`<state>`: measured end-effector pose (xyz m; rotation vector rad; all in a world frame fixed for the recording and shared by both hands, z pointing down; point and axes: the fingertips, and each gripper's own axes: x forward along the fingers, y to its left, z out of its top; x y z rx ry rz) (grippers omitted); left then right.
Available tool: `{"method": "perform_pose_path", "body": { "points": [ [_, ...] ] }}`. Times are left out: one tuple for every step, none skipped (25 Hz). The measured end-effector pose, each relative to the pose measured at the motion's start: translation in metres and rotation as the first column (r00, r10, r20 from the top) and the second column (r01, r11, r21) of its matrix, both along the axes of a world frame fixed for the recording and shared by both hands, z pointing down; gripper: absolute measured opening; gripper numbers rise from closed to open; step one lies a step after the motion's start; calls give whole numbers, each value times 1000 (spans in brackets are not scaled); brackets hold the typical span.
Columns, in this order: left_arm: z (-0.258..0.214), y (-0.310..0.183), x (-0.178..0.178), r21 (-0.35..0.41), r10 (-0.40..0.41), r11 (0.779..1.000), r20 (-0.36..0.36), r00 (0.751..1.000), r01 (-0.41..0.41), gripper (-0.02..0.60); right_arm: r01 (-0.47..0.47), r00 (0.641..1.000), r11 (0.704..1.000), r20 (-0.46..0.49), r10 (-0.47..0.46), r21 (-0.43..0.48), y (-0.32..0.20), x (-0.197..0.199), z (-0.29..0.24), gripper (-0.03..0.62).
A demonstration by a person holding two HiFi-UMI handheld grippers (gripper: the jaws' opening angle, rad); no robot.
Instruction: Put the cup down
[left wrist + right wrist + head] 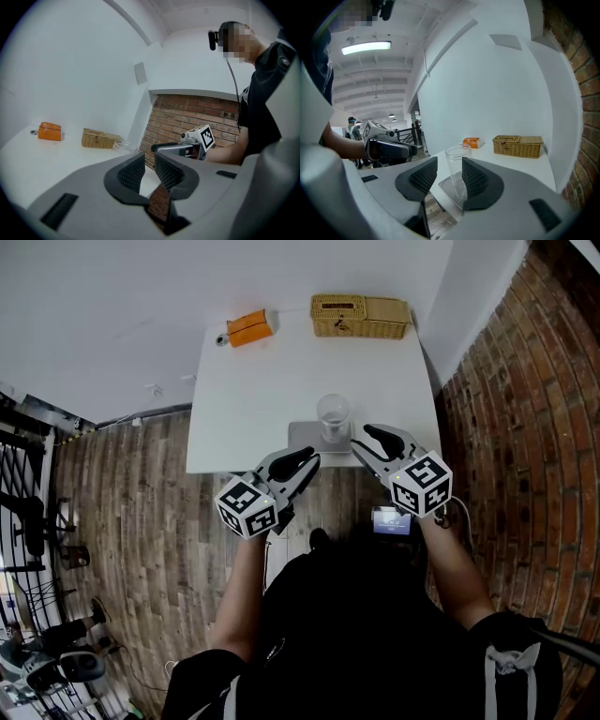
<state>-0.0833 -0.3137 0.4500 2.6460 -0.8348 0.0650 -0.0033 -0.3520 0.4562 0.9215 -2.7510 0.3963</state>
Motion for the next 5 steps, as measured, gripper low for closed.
{"method": "perform_pose_path", "body": {
  "points": [
    [0,0,0,0,0,1000,0,1000,0,72,0,1000,1000,-1,0,-1,0,0,0,175],
    [0,0,0,-1,-1,1000,0,1000,1,72,0,1000,1000,-1,0,-2,0,0,0,175],
    [0,0,0,-2,-2,1000,1,1000,2,72,-1,1000,1000,-1,1,-2,0,0,0,175],
    [0,0,-1,-2,-3,1000,1,1000,3,72,-1,1000,1000,-1,1,-1,0,0,0,175],
    [0,0,-1,-3,-4,1000,1,1000,4,72,0,1000,1000,-2,0,-1,0,0,0,175]
  ]
}}
